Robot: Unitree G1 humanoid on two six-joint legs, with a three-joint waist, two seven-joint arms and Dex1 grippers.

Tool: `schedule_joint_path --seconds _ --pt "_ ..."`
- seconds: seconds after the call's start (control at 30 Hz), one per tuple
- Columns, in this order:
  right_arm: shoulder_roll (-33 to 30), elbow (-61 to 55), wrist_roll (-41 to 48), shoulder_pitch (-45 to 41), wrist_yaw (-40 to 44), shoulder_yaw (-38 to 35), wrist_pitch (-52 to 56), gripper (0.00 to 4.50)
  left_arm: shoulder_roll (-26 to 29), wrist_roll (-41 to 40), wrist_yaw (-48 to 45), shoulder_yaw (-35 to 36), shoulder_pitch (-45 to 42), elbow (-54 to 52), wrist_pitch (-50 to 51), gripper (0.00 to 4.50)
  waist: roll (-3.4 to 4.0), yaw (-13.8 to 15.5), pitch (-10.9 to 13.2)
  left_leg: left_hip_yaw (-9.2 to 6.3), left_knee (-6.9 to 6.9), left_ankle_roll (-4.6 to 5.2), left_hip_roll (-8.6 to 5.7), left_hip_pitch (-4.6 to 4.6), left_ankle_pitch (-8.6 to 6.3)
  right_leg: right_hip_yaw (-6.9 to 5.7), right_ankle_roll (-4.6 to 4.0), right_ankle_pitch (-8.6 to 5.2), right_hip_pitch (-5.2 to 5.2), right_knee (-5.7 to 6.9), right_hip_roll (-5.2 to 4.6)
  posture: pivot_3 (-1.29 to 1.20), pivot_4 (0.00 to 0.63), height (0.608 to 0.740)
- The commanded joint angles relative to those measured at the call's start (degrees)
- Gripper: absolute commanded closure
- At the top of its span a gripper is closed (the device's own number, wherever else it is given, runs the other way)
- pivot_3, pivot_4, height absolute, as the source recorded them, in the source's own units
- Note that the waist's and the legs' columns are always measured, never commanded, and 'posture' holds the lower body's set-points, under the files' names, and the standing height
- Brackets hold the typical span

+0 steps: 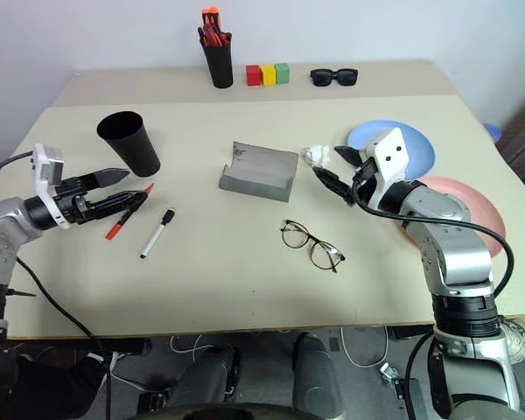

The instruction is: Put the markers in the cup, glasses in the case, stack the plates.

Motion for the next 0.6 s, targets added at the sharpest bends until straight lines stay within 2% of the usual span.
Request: schedule_joint_path --seconds 0.03,0.23,0.37,0.6 --pt "0.73 -3.46 2.01 1.14 0.38 -0.16 0.73 1.56 1.82 7.19 8.34 -0.80 -1.68 3.89 -0.51 0.00 0.01 0.23 0.00 0.00 -0.01 0.00 0.00 0.01 0.00 0.00 0.00 0.00 0.00 0.00 0.00 0.00 0.150 0.740" --pt "2.07 -6.77 4.74 5.74 6.31 1.53 -3.42 1.56 0.43 7.34 11.70 -3.27 -12.43 9.24 11.32 0.00 -0.16 1.05 0.00 -0.16 0.16 -0.02 -0.05 -0.09 0.01 -0.12 0.03 0.01 0.10 -0.02 -0.01 0.00 0.150 0.740" --pt "2.59 -12.46 8.25 9.43 8.82 2.68 -3.17 1.56 0.01 9.84 10.73 -6.51 -15.19 11.66 11.74 0.00 -0.14 0.20 0.00 -0.15 0.12 -0.02 -0.05 -0.06 0.01 -0.11 0.04 0.01 0.09 0.01 -0.01 0.00 0.150 0.740" --pt "2.21 -16.39 7.14 11.77 7.67 3.55 -4.74 1.56 -1.42 13.39 8.65 -10.89 -17.63 16.09 10.53 0.00 -0.14 0.23 0.00 -0.10 0.08 -0.02 -0.02 -0.04 0.02 -0.09 0.04 0.01 0.05 0.03 0.00 0.00 0.150 0.740"
